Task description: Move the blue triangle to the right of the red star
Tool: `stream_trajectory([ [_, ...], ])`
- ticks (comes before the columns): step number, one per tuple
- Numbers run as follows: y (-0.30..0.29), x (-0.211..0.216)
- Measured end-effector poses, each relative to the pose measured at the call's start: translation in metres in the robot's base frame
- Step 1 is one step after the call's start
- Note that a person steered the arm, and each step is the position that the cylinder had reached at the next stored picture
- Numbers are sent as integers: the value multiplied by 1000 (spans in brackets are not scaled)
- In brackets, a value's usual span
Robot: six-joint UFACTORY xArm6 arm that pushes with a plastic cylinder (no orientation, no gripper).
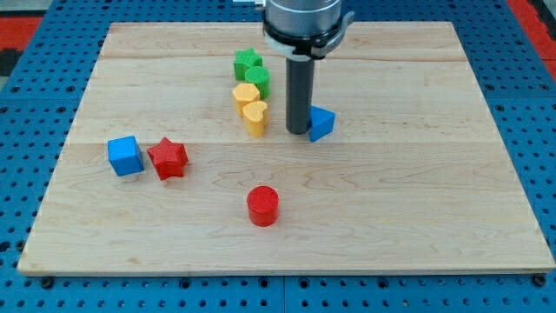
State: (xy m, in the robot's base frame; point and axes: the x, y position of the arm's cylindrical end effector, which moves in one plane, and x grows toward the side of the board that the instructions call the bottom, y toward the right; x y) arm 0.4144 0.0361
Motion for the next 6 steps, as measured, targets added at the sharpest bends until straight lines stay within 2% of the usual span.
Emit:
stream_trajectory([
  [1,52,-7],
  [2,54,-58],
  [3,96,-59],
  [4,99,-19],
  [6,48,43],
])
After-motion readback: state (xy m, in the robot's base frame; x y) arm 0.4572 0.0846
